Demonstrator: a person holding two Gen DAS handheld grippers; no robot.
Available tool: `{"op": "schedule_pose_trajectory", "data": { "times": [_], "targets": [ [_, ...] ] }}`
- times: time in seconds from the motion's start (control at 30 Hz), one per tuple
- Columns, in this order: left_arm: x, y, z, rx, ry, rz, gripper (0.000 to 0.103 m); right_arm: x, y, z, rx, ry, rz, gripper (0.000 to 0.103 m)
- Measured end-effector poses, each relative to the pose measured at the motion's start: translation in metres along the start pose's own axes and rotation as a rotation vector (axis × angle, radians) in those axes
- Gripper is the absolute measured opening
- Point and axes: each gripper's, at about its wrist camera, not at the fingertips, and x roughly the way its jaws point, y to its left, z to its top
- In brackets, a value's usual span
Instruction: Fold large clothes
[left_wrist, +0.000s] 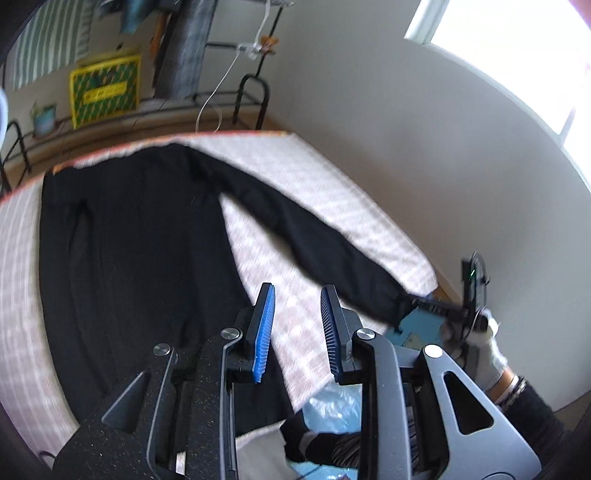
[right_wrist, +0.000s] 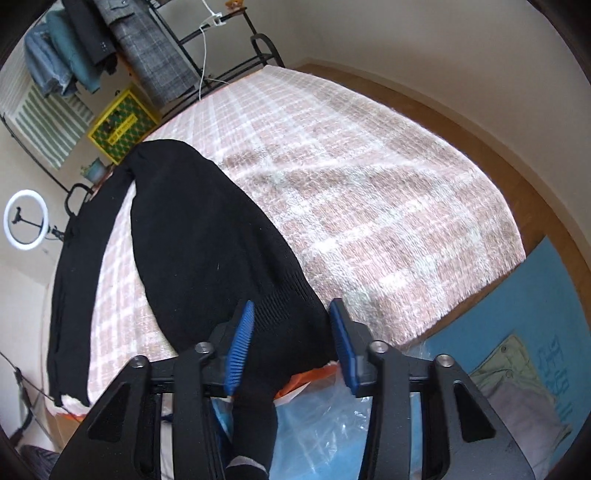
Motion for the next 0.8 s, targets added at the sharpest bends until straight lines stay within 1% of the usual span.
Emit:
{"op": "schedule_pose_trajectory", "data": {
  "times": [0.07,0.1,0.2,0.37,0.53,0.67,0.8],
  "targets": [
    [0.002,0.01,-0.017,-0.022,0.007,0.007,0.025,0.002,0.003,0.003,-0.007,0.01,-0.005,0.005],
    [0.001,0.014,-0.024,-0.032,0.008,0.01,0.025,0.003,0.004,0.004,-0.004,0.021,0.007,0.005],
    [0.001,0.025,-0.045,-0.059,0.002,0.02,0.025,-0.005,0.011,0.004,-0.008,0.0,0.009,0.005],
    [0.004,0.047,-0.074,-0.137,-0.008,-0.007,0.025,-0.028,0.041,0.005,-0.049,-0.034,0.046,0.005],
    [0.004,0.07,-0.095,-0.226,-0.033,-0.035,0.025,-0.054,0.09,0.004,-0.16,-0.066,0.078,0.004],
    [-0.002,0.087,-0.108,-0.293,-0.047,-0.049,0.025,-0.072,0.13,0.001,-0.206,-0.089,0.155,0.004],
    [-0.01,0.106,-0.115,-0.346,-0.076,-0.037,0.025,-0.078,0.188,-0.012,-0.323,-0.084,0.248,0.004]
  ]
}}
